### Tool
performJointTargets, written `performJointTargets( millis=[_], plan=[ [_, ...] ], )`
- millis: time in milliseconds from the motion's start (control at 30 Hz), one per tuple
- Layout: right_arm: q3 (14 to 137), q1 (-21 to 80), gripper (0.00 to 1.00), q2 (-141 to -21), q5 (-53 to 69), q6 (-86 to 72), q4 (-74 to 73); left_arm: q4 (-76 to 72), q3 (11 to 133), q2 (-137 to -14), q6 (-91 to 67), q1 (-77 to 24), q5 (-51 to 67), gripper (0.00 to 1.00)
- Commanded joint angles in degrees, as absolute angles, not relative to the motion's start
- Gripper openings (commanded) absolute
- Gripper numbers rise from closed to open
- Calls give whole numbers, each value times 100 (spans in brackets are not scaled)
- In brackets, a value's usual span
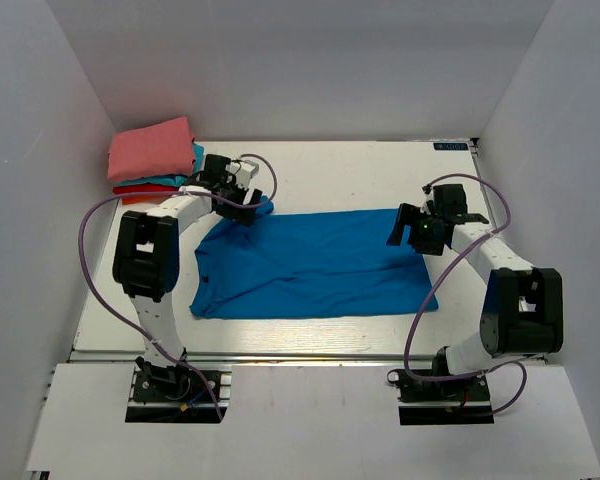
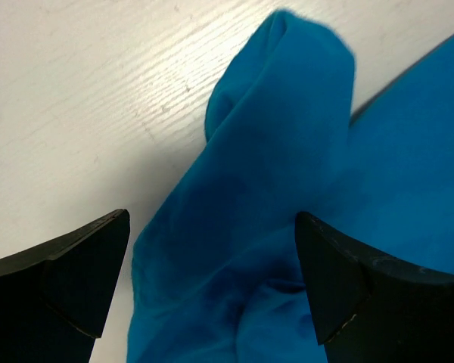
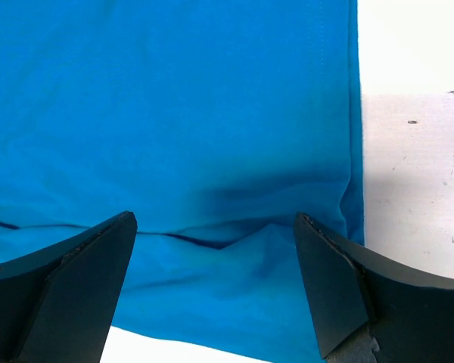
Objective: Fold and stack the t-shirts
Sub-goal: Grap the side of the flattened tshirt furthest away from the robot with both arms
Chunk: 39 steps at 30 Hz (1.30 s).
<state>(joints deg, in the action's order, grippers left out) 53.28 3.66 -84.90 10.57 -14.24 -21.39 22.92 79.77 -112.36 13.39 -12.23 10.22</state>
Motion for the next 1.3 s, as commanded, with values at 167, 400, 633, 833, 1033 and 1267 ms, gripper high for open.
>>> performJointTargets(
  millis=[167, 400, 633, 833, 1033, 1267],
  plan=[
    [5625, 395, 90, -8622, 1081, -1397, -2118, 2032, 8156, -11162, 1170, -1310, -745, 100],
    [5528, 378, 90, -8684, 1195, -1476, -2048, 1169, 8339, -11292, 142, -1160, -1570, 97],
    [5520, 369, 90, -8640, 959, -1433, -2153, 2495, 9913, -12620, -141, -1160, -1461, 72],
    [5484, 360, 90, -8596, 879, -1415, -2154, 2619, 9502, -12244, -650, -1160, -1459, 44],
    [5555, 378, 90, -8639, 1011, -1380, -2127, 2128, 8772, -11400, -414, -1160, -695, 79],
    [5678, 369, 90, -8692, 1134, -1362, -2048, 2099, 9568, -11548, -132, -1160, -97, 100]
  ],
)
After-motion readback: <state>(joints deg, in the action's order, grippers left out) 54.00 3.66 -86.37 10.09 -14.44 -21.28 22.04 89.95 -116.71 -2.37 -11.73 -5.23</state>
